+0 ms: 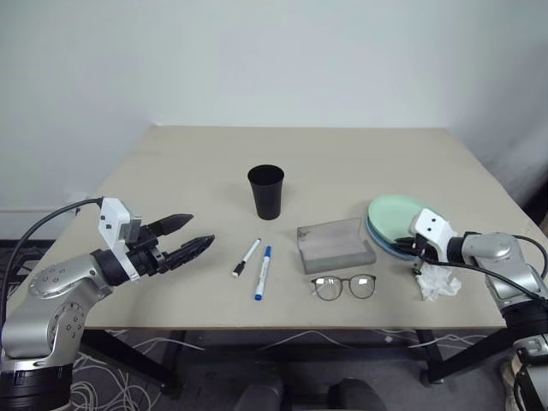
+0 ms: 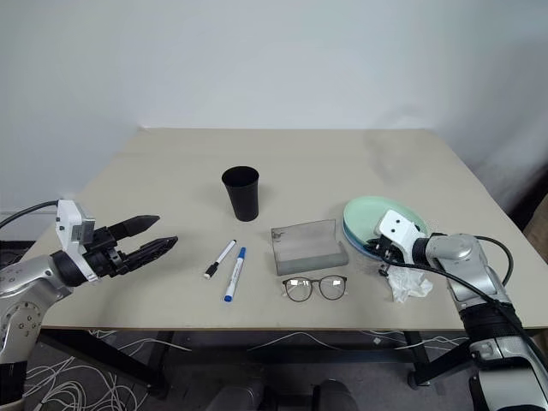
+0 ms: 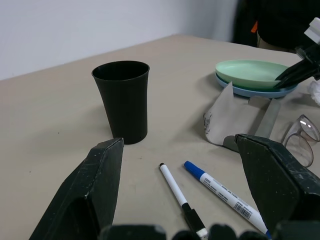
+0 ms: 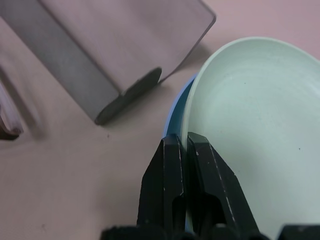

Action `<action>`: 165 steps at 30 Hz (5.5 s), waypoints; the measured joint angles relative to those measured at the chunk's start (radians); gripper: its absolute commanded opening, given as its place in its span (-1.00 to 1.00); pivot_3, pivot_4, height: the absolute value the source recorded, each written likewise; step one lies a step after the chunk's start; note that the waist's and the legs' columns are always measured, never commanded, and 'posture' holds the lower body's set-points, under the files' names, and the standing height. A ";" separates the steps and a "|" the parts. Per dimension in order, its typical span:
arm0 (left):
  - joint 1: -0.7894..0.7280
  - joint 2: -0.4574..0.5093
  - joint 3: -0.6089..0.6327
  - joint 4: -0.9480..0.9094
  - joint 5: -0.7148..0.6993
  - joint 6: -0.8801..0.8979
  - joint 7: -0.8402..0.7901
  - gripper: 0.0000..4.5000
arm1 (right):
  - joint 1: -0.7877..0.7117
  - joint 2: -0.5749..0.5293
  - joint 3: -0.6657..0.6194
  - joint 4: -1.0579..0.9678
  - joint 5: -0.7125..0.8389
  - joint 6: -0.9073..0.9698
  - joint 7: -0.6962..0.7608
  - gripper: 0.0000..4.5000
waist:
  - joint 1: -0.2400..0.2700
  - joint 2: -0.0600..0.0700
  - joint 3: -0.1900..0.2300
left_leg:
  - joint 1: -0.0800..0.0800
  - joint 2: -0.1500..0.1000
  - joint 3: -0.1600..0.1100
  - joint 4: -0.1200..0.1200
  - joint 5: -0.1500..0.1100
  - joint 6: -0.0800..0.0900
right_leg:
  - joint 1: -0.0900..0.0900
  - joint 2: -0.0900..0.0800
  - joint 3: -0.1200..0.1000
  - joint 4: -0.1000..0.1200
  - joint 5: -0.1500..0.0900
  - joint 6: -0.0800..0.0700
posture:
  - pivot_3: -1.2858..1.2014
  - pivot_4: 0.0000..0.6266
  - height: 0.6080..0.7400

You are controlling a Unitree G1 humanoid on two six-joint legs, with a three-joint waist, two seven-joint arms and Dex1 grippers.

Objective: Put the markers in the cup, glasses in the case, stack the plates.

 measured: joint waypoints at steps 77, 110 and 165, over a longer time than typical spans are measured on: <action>-0.014 0.004 -0.001 0.006 0.001 0.026 -0.019 0.67 | 0.284 -0.231 -0.106 -0.091 0.155 0.106 0.199 -0.99 | 0.001 -0.001 0.001 | -0.001 0.001 0.000 -0.002 0.000 0.000 | 0.000 -0.001 -0.001 -0.003 -0.002 0.003 | 0.03 -1.00 0.86; -0.045 0.005 -0.004 0.008 0.002 0.028 -0.016 0.67 | -0.197 0.056 -0.056 0.205 0.078 0.156 -0.146 0.58 | 0.000 -0.001 0.001 | -0.002 0.000 -0.001 -0.004 0.000 0.000 | -0.002 -0.001 -0.006 -0.003 0.001 -0.003 | 0.03 -1.00 0.86; -0.871 -0.562 -0.954 0.526 0.677 0.017 -0.284 0.67 | 0.120 -0.159 -0.224 -0.281 0.319 0.282 0.075 0.99 | 0.025 -0.003 0.002 | -0.008 0.001 -0.002 0.011 0.001 0.007 | 0.003 -0.001 -0.009 -0.001 -0.003 0.006 | 0.03 -1.00 0.86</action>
